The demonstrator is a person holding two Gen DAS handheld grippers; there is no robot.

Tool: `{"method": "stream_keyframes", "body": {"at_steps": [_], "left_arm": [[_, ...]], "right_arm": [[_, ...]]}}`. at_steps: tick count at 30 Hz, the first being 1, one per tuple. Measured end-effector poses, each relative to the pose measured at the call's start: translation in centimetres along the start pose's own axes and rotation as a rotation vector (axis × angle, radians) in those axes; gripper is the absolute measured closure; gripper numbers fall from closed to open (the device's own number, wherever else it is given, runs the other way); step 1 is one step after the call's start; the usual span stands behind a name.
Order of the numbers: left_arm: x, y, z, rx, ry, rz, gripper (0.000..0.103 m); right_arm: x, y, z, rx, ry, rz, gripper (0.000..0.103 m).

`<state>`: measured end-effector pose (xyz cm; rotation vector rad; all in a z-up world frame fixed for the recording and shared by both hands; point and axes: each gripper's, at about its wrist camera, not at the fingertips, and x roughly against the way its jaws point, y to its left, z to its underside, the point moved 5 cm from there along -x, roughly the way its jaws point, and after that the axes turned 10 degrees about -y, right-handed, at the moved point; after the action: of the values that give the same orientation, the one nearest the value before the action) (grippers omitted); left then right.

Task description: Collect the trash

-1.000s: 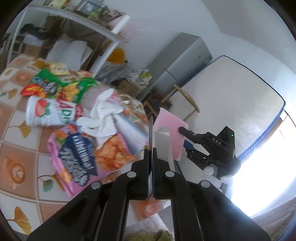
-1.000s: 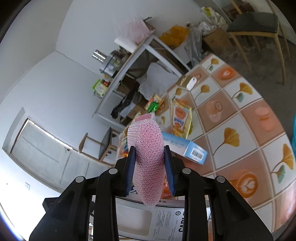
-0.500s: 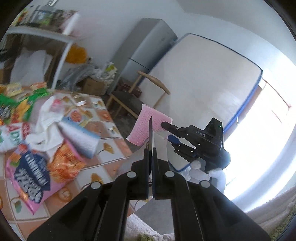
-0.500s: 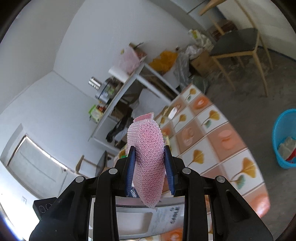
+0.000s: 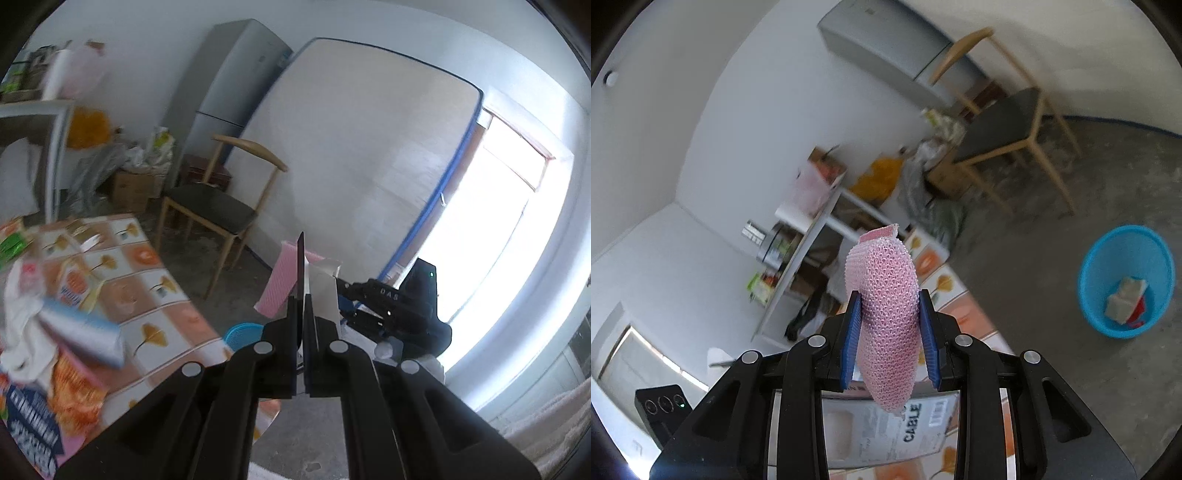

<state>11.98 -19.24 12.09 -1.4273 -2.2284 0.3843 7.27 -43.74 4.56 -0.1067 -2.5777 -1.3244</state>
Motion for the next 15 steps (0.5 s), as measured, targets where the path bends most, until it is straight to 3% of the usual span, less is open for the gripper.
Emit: {"method": "stream_keyframes", "body": {"at_steps": [9,15], "left_arm": [[-7.5,-3.2,-1.1,-0.075,0.056,0.084,0.101],[-14.4,-3.7,0.1,-0.074,0.14,0.096,0.101]], "right_arm": [[4.2,-6.0,-3.0,-0.051,-0.138,0.149,0.075],[4.9,-9.9,-3.6,-0.094,-0.165,0.243,0.075]]}}
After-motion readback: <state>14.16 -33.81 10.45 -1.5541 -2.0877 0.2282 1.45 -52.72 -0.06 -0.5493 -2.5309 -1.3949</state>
